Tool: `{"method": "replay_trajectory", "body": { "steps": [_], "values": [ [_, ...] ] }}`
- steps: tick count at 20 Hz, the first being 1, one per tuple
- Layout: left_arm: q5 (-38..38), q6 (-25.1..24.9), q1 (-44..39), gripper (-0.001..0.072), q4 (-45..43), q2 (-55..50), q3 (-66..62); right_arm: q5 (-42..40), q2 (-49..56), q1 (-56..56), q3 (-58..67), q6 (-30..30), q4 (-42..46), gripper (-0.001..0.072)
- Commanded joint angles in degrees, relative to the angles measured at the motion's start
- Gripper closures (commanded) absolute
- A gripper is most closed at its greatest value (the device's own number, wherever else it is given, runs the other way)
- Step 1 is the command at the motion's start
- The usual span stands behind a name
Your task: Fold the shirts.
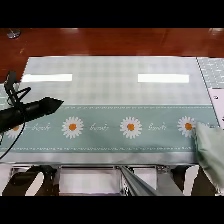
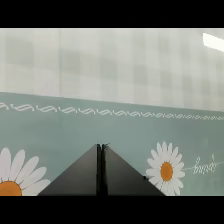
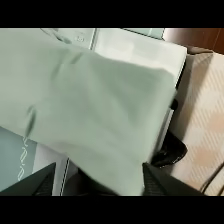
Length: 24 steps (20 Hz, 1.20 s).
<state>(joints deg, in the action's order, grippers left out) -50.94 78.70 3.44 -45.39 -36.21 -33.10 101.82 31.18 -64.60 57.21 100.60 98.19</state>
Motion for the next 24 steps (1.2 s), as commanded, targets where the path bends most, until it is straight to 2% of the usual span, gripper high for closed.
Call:
{"method": "replay_trajectory", "body": {
  "steps": [1,4,6,7,9,10,12,14,15,18,24],
  "values": [
    [2.4,-1.0,0.1,0.0686,0.9,-1.0,-1.9,-6.0,1.7,-0.6,1.2,-1.1,-7.3,0.009],
    [1.6,-3.0,0.1,0.0686,0.9,-7.5,-12.9,-13.7,10.6,3.5,12.8,0.5,-28.3,0.0106],
    [-1.8,-3.1,0.0,0.0686,0.9,-14.4,-25.0,-20.9,17.7,13.3,21.3,-0.5,-40.3,0.0289],
    [-4.1,-3.1,-0.2,0.0686,0.9,-18.0,-31.5,-24.7,20.8,20.0,25.0,-1.7,-43.3,0.0358],
    [-7.1,-3.1,-1.7,0.0686,0.9,-23.8,-41.6,-31.6,26.2,36.7,29.7,-8.5,-43.6,0.069],
    [-8.0,-3.1,-3.0,0.0686,0.8,-26.0,-44.7,-34.4,28.3,45.8,29.8,-11.5,-40.7,0.0692],
    [-8.3,-3.0,-6.9,0.0687,-3.2,-28.9,-45.7,-35.6,33.2,62.2,29.2,-9.6,-23.7,0.0693],
    [-8.1,-0.9,-12.0,0.0687,-12.2,-30.3,-42.1,-35.4,38.3,74.5,24.8,0.3,-2.7,0.0693],
    [-7.4,1.6,-13.9,0.0687,-17.5,-30.7,-39.3,-35.7,40.6,78.1,21.2,4.4,3.3,0.0694],
    [-7.5,8.3,-14.2,0.0686,-28.5,-32.1,-32.6,-37.0,45.6,80.0,12.9,8.9,2.8,0.0694],
    [-10.6,8.4,-12.5,0.0685,-28.6,-32.3,-31.6,-35.8,45.9,80.0,11.5,8.7,4.3,0.0693]
  ]
}}
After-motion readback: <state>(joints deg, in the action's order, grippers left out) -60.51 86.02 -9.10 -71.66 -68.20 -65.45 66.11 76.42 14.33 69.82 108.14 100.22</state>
